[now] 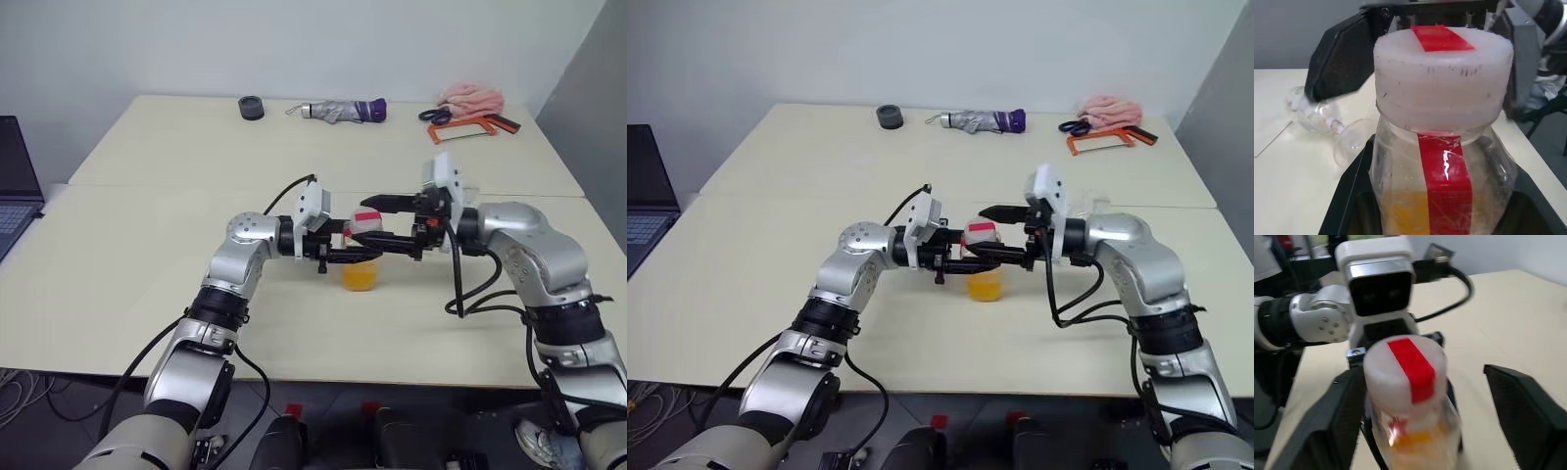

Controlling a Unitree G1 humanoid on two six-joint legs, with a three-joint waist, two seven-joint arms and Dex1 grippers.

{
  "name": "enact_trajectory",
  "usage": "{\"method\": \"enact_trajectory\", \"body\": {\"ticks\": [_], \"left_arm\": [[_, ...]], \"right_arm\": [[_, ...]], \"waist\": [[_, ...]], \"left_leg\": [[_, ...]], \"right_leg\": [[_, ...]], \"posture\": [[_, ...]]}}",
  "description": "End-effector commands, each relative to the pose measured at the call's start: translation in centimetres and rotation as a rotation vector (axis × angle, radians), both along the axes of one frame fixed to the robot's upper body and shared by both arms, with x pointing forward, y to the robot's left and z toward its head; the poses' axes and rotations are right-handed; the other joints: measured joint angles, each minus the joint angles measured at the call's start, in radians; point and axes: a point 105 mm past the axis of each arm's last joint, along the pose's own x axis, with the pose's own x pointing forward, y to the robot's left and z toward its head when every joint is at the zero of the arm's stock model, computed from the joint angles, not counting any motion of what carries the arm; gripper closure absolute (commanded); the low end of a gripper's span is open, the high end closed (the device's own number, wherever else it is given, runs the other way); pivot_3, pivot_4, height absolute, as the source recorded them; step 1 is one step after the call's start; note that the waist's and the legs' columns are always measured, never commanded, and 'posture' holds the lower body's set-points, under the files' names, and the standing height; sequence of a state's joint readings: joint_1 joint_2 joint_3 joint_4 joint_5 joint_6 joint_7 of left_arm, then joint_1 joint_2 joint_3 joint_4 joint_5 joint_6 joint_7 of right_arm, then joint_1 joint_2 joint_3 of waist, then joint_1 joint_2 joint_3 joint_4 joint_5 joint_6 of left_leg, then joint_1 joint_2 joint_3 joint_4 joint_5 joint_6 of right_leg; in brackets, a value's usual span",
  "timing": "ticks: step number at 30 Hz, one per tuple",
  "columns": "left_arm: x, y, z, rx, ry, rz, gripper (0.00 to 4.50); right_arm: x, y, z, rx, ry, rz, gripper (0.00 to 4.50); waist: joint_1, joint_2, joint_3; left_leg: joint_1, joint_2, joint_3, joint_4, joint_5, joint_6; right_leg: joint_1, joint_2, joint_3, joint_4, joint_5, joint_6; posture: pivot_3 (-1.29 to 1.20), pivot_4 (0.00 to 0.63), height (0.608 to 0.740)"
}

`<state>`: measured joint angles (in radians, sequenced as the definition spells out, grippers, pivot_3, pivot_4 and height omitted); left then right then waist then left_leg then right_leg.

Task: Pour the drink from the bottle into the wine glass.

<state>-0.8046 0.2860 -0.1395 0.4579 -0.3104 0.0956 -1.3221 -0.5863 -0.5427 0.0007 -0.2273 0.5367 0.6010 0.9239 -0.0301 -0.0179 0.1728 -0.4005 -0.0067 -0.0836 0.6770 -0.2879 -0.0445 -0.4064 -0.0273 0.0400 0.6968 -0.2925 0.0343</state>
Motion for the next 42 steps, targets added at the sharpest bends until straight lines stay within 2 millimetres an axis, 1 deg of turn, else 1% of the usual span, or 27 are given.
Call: {"method": "enact_trajectory", "body": {"ticks": [1,3,5,6,9,12,14,20,26,29,30,33,35,37,39,42], "left_arm": [[0.3,-0.2,1.7,-0.034,-0.061,0.006,2.64],[0.3,-0.3,1.6,-0.032,-0.057,0.001,2.64],[0.4,-0.5,1.5,-0.029,-0.057,0.002,2.64],[0.5,-0.5,1.5,-0.029,-0.057,0.005,2.64],[0.9,-0.8,1.5,-0.028,-0.066,0.019,2.64],[1.2,-1.1,1.5,-0.028,-0.074,0.027,2.64],[1.2,-1.3,1.5,-0.028,-0.077,0.026,2.64],[1.1,-1.3,1.4,-0.027,-0.082,0.021,2.64],[1.2,-1.0,1.3,-0.021,-0.086,0.026,2.64],[1.2,-1.0,1.3,-0.017,-0.088,0.028,2.64],[1.2,-0.9,1.3,-0.016,-0.088,0.029,2.64],[1.2,-0.8,1.3,-0.014,-0.087,0.029,2.64],[1.0,-0.8,1.3,-0.013,-0.087,0.02,2.64],[0.8,-0.7,1.2,-0.007,-0.088,0.002,2.64],[0.6,-0.7,1.3,-0.004,-0.083,-0.012,2.64],[0.4,-0.5,1.5,-0.001,-0.082,-0.031,2.65]], "right_arm": [[-2.3,0.1,3.0,0.112,-0.119,-0.088,0.0],[-3.0,0.8,2.7,0.128,-0.154,-0.179,0.0],[-3.6,1.9,2.2,0.16,-0.158,-0.262,0.0],[-3.4,2.3,2.0,0.177,-0.166,-0.328,0.0],[-3.0,3.4,1.7,0.202,-0.18,-0.451,0.0],[-2.6,4.2,1.4,0.201,-0.202,-0.539,0.0],[-2.6,4.8,1.0,0.192,-0.207,-0.558,0.0],[-2.0,4.6,0.2,0.193,-0.193,-0.63,0.0],[-1.8,4.2,0.1,0.222,-0.181,-0.659,0.0],[-1.8,4.1,-0.1,0.228,-0.171,-0.655,0.56],[-1.8,4.1,-0.1,0.233,-0.169,-0.653,0.87],[-1.9,4.3,-0.1,0.232,-0.169,-0.64,2.02],[-1.9,4.6,-0.4,0.225,-0.152,-0.605,2.63],[-2.0,5.0,-0.6,0.229,-0.122,-0.539,2.63],[-2.0,5.6,-0.7,0.201,-0.123,-0.432,2.63],[-2.0,6.0,-0.8,0.125,-0.11,-0.181,2.63]], "waist": [[0.0,0.0,0.0],[-0.001,0.0,0.0],[-0.004,0.0,0.0],[-0.005,0.0,0.0],[-0.007,0.0,0.0],[-0.005,0.0,0.0],[-0.005,0.0,0.0],[-0.004,0.0,0.0],[-0.005,0.0,0.0],[-0.005,0.0,0.0],[-0.005,0.0,0.0],[-0.005,0.0,0.0],[-0.006,0.0,0.0],[-0.006,0.0,0.0],[-0.006,0.0,0.0],[-0.007,0.0,0.0]], "left_leg": [[0.0,0.0,0.0,0.0,0.0,0.0],[0.0,0.0,0.0,0.0,0.0,0.0],[0.001,0.0,-0.001,0.0,0.0,0.0],[0.001,0.0,0.0,0.0,0.0,0.0],[0.002,0.0,0.001,0.0,0.0,0.0],[0.002,0.0,0.0,0.0,0.0,0.0],[0.001,-0.001,0.001,0.0,0.0,-0.001],[0.001,-0.001,0.001,0.0,0.0,0.0],[0.002,-0.001,0.001,0.0,0.0,0.0],[0.002,-0.001,0.0,0.0,0.0,0.0],[0.002,-0.001,0.001,0.0,0.0,0.0],[0.002,-0.001,0.001,0.0,0.0,0.0],[0.002,-0.001,0.001,0.0,0.0,0.0],[0.002,-0.001,0.001,0.0,0.0,0.0],[0.002,-0.001,0.001,0.0,0.0,0.0],[0.002,-0.001,0.001,0.0,0.0,0.0]], "right_leg": [[0.0,0.0,0.0,0.0,0.0,0.0],[0.0,0.0,0.0,0.0,0.0,0.0],[0.0,0.002,0.0,0.001,0.0,0.0],[0.0,0.003,0.0,0.001,0.0,0.0],[0.0,0.005,0.001,0.001,0.0,0.0],[0.0,0.005,0.001,0.001,0.0,0.0],[0.0,0.005,0.001,0.001,0.0,0.0],[0.0,0.004,0.001,0.001,0.0,0.0],[0.0,0.005,0.001,0.001,0.0,0.0],[0.0,0.005,0.001,0.001,0.0,0.0],[0.0,0.005,0.001,0.001,0.0,0.0],[0.0,0.005,0.001,0.001,0.0,0.0],[0.0,0.005,0.001,0.001,0.0,0.0],[0.0,0.005,0.001,0.001,0.0,0.0],[0.0,0.005,0.001,0.001,0.0,0.0],[0.0,0.005,0.0,0.001,0.0,0.0]], "posture": [[0.0,0.15,0.74],[0.0,0.15,0.74],[0.0,0.15,0.74],[0.0,0.15,0.74],[0.0,0.15,0.74],[0.0,0.15,0.74],[0.0,0.15,0.74],[0.0,0.15,0.74],[0.0,0.15,0.74],[0.0,0.15,0.74],[0.0,0.15,0.74],[0.0,0.15,0.74],[0.0,0.15,0.74],[0.0,0.15,0.74],[0.0,0.15,0.74],[0.0,0.15,0.74]]}}
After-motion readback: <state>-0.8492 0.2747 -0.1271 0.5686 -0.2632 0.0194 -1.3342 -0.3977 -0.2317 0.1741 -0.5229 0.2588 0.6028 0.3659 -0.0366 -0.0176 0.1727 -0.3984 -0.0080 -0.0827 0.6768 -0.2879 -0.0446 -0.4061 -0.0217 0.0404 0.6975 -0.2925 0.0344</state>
